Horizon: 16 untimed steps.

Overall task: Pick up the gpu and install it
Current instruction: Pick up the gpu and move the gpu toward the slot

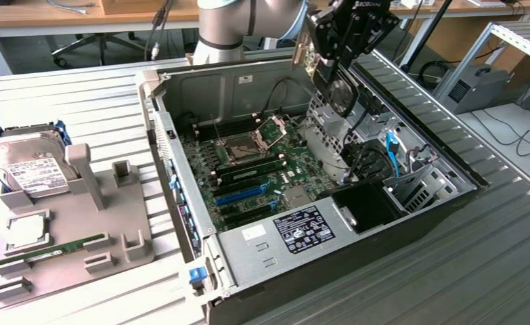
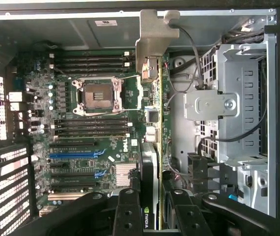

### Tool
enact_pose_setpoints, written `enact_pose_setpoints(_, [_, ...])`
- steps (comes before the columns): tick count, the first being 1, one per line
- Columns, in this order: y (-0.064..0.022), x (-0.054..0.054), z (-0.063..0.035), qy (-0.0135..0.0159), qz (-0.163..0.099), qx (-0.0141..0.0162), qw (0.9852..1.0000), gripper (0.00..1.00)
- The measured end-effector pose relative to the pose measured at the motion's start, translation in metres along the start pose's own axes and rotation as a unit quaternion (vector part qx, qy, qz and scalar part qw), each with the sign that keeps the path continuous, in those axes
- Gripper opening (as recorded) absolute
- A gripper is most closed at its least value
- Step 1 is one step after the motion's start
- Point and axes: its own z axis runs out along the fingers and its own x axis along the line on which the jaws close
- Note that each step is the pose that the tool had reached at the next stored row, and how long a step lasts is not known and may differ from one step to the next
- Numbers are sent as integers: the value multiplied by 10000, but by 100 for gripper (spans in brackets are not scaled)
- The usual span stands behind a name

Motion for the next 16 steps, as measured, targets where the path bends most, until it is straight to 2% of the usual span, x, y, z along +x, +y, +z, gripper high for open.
enact_pose_setpoints(5, [2, -81, 2, 0, -1, 0, 10000, 27])
enact_pose_setpoints(16, [1, -82, 32, 0, -1, 0, 10000, 27])
